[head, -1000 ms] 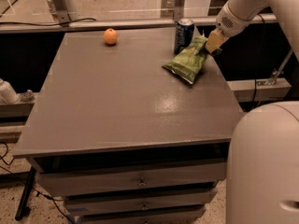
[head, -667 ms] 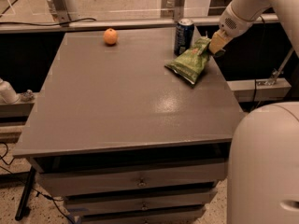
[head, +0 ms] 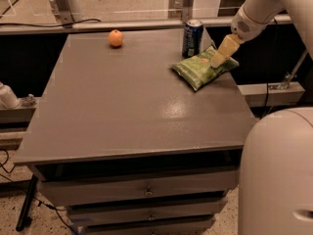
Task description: Move green jalapeno chip bag near pepsi can
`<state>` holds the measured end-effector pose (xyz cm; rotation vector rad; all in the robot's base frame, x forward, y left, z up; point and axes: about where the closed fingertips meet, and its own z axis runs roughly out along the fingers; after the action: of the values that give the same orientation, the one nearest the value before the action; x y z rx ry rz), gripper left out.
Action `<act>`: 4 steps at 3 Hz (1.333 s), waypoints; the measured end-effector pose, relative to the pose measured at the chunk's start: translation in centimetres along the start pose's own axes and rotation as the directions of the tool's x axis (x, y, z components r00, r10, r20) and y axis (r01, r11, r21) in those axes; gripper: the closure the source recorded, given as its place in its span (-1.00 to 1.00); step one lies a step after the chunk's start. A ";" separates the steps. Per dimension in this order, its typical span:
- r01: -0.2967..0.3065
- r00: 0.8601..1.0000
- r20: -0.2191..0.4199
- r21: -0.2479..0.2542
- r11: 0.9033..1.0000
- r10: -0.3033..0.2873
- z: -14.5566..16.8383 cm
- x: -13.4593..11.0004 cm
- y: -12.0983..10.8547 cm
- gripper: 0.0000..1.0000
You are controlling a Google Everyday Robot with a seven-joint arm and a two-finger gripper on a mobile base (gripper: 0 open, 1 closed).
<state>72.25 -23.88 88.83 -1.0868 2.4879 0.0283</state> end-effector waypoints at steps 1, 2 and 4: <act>0.040 0.999 0.003 -0.006 0.999 -0.040 -0.5 0.7 0.4 -1.00; 0.130 0.990 0.054 -0.048 0.990 -0.127 -2.9 2.8 1.8 -1.00; 0.386 0.897 0.280 -0.115 0.915 -0.343 -12.4 7.4 5.3 -1.00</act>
Offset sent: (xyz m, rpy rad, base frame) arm -0.0965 -0.0355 0.0335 0.0455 -0.0688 0.3288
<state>59.41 -27.63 96.52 -1.5055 2.0482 0.2550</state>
